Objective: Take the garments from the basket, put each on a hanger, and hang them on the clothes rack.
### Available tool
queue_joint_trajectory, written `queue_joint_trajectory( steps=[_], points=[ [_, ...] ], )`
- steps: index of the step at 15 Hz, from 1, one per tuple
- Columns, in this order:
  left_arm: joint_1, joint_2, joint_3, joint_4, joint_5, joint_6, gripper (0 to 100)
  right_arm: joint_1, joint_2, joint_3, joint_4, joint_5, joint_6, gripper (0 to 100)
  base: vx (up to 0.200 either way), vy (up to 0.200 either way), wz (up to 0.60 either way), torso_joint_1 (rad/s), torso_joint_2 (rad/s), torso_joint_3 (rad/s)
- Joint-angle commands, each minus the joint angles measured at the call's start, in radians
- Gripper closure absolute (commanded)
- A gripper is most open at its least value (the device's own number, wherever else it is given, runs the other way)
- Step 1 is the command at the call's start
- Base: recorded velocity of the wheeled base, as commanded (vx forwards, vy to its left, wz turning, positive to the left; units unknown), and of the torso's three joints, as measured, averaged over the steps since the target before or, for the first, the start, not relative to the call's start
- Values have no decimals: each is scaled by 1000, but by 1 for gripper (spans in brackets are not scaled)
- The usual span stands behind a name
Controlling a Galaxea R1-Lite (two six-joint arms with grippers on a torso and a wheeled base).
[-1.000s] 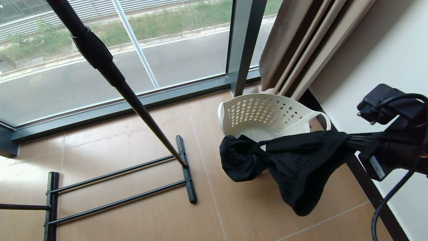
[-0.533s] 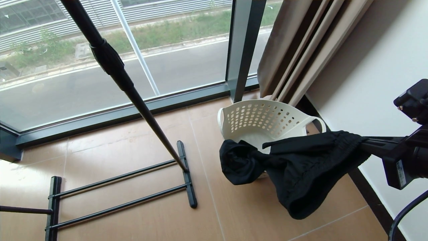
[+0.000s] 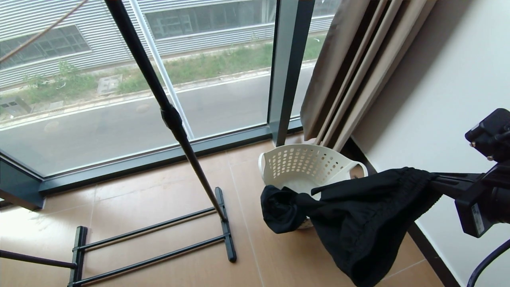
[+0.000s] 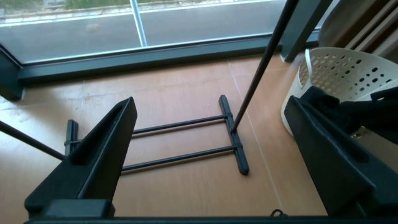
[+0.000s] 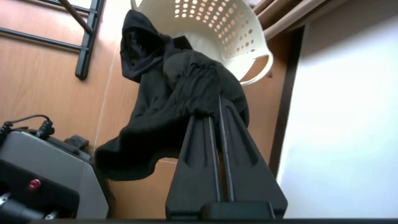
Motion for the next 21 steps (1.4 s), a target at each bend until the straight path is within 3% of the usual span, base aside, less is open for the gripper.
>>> queue_joint_trajectory(
  steps=[1,8,13,21],
  points=[
    [0,0,0,-1,0,-1,0,1,-12,18,-1,0,-16,100,0,0,0,159,-481,-110],
    [0,0,0,-1,0,0,0,1,-32,25,-5,3,-19,100,0,0,0,32,-79,139],
    [0,0,0,-1,0,0,0,-1,-12,75,-105,1,-22,100,0,0,0,4,0,197],
    [0,0,0,-2,0,0,0,1,-18,94,-103,1,-52,100,0,0,0,176,-443,-63]
  ],
)
